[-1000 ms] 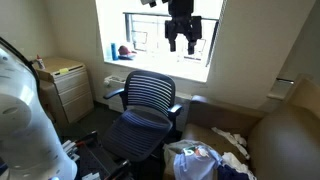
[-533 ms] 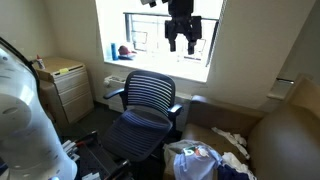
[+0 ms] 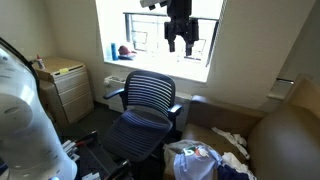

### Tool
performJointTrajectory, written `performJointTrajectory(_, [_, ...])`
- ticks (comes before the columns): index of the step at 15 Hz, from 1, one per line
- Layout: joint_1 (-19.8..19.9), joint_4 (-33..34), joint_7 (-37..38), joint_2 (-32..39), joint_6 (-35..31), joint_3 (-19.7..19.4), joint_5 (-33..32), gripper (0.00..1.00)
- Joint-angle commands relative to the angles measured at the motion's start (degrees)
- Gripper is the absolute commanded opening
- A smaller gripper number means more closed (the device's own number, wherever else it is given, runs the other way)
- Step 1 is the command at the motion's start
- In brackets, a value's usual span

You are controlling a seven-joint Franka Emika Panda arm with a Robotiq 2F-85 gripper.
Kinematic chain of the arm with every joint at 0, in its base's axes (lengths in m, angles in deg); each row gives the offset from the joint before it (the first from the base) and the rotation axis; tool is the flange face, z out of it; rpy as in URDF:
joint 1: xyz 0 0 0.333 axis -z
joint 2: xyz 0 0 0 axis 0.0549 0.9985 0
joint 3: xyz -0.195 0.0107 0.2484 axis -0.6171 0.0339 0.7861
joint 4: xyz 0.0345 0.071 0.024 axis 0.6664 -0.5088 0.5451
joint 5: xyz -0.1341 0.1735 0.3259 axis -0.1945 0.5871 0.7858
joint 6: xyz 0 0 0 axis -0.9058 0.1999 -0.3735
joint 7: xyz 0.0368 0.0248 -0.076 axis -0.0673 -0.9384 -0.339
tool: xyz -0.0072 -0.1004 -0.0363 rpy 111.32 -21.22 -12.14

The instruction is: Put the brown clothing on the black chair

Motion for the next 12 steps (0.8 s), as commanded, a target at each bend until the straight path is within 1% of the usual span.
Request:
performJointTrajectory(1, [-0.9, -2.5, 3.6, 3.0, -10.1, 0.3, 3.8, 1.00])
performJointTrajectory(3, [-0.9, -3.9, 5.0, 4.5, -15.1, 0.7, 4.3, 1.00])
performJointTrajectory(4, [-0.6, -2.6, 3.7, 3.0, -11.1, 0.7, 3.5, 1.00])
performJointTrajectory(6, [-0.7, -2.7, 3.9, 4.0, -11.9, 0.8, 3.5, 1.00])
performJointTrajectory(9, [-0.6, -2.7, 3.9, 3.3, -11.9, 0.8, 3.5, 1.00])
performJointTrajectory(12, [0.4, -5.3, 8.4, 5.5, -15.6, 1.5, 1.3, 1.00])
